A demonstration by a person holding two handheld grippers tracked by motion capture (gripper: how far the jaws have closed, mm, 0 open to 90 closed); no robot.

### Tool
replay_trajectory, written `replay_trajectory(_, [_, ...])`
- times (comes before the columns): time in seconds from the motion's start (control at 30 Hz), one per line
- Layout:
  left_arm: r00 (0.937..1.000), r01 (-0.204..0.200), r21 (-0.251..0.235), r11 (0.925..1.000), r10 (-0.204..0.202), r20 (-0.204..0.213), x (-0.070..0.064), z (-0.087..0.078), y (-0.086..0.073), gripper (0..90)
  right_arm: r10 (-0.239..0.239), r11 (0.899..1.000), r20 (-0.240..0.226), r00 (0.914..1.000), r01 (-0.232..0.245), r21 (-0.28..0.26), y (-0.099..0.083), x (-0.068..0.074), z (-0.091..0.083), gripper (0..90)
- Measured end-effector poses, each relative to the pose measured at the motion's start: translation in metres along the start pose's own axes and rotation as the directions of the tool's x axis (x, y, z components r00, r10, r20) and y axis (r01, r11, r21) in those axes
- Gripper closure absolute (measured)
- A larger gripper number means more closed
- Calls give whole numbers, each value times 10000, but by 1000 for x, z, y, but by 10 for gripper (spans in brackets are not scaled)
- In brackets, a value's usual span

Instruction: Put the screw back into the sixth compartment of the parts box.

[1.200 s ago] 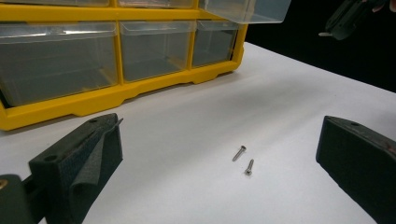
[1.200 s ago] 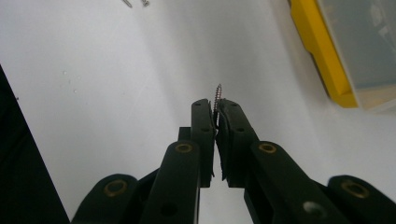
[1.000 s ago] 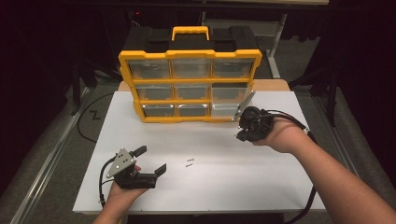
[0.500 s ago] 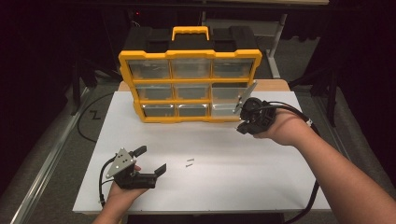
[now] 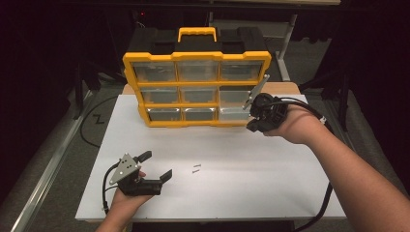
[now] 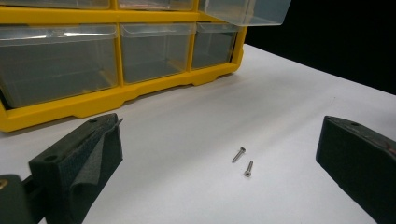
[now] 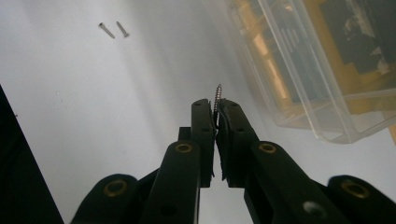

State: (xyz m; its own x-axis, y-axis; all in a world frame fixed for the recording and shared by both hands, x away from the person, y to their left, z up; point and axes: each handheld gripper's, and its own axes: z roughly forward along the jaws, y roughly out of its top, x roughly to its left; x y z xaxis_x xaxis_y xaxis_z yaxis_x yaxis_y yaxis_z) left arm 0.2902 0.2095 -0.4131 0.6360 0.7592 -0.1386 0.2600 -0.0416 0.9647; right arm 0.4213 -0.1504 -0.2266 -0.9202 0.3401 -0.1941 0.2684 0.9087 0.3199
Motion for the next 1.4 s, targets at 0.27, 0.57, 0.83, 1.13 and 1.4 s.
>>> replay_trajectory(0.27, [10000, 17, -8, 10000, -17, 0, 0, -1, 0, 11, 93, 9999, 86, 9999, -93, 42, 5, -6, -4, 873])
replay_trajectory(0.57, [10000, 11, 20, 10000, -11, 0, 0, 0, 0, 11, 2, 10000, 264, 9997, -1, -51, 14, -11, -11, 874])
replay_trajectory(0.83, [10000, 38, 19, 10000, -38, 6, 1, 0, 0, 11, -77, 9999, 355, 9993, 81, -101, 20, -16, -14, 874])
replay_trajectory(1.13, [10000, 95, -31, 10000, -95, 6, 0, 0, 0, 11, -45, 9999, 411, 9991, 49, -100, 30, -23, -15, 873])
replay_trajectory(1.4, [10000, 63, -25, 10000, -63, 10, 1, -1, 0, 11, -87, 9999, 458, 9989, 92, -104, 40, -26, -14, 873])
